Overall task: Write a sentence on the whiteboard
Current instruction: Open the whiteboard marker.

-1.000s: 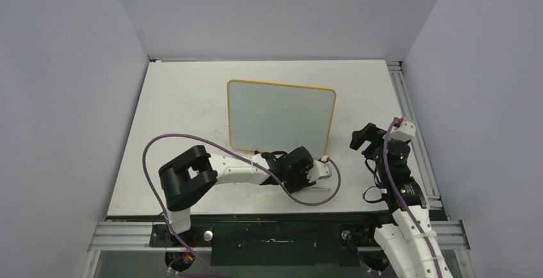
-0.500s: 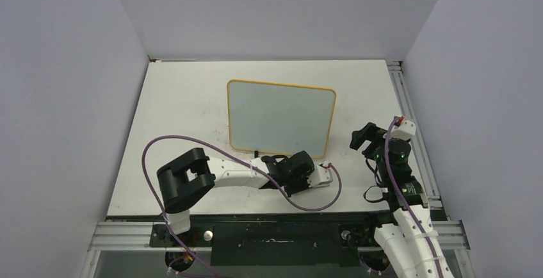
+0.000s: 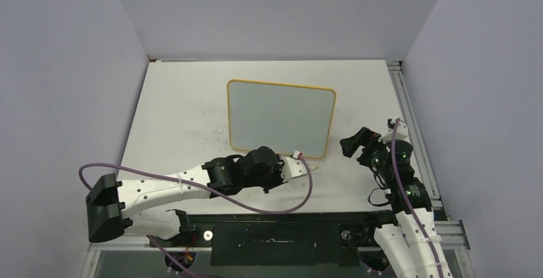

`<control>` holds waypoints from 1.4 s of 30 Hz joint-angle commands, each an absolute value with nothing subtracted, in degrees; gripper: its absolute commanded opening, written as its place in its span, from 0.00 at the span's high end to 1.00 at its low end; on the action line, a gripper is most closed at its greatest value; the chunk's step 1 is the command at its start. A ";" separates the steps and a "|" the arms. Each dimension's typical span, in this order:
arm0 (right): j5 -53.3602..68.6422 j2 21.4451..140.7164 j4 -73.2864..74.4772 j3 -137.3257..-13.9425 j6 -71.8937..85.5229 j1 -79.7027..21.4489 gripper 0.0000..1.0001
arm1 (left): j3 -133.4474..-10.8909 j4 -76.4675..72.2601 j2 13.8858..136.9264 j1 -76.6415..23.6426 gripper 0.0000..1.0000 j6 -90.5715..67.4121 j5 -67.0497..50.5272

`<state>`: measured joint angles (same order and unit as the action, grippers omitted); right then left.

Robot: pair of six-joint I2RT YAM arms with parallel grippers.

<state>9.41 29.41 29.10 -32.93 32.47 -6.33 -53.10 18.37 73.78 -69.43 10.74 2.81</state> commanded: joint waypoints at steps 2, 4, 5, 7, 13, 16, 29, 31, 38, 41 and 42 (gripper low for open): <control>26.05 30.82 24.95 -30.67 36.41 -6.97 0.02 | -50.68 23.09 68.31 -68.43 1.00 9.78 3.09; 28.06 31.35 24.36 -30.15 36.14 -8.55 0.02 | -50.33 23.62 67.73 -67.94 1.00 9.87 3.16; 28.15 31.75 24.48 -30.01 35.78 -9.97 0.02 | -50.30 23.75 67.65 -67.80 1.00 10.07 3.17; 27.78 32.98 24.12 -29.87 35.37 -14.79 0.00 | -50.95 24.63 67.57 -67.64 1.00 10.23 3.06; 23.96 41.35 12.23 -26.83 40.04 -34.20 0.03 | -51.39 24.68 66.38 -66.09 1.00 10.25 0.03; 20.72 47.27 6.79 -27.52 40.65 -44.40 0.03 | -50.84 24.75 66.11 -66.25 1.00 10.81 0.18; 32.68 51.60 2.51 -27.61 38.38 -39.98 0.05 | -49.42 24.58 63.57 -67.32 1.00 11.42 0.00; 38.00 50.77 1.36 -27.44 37.99 -36.24 0.05 | -49.46 24.55 63.67 -67.37 1.00 11.43 -1.92; 54.42 52.47 -2.43 -28.86 35.49 -28.50 0.06 | -49.83 24.81 64.50 -67.50 1.00 11.43 -3.35; 56.00 53.75 3.63 -31.02 30.57 -27.88 0.09 | -49.74 24.48 64.14 -67.50 1.00 11.25 -3.90; 56.25 54.15 5.50 -31.82 29.08 -27.94 0.10 | -49.74 24.53 64.16 -67.50 1.00 11.25 -4.17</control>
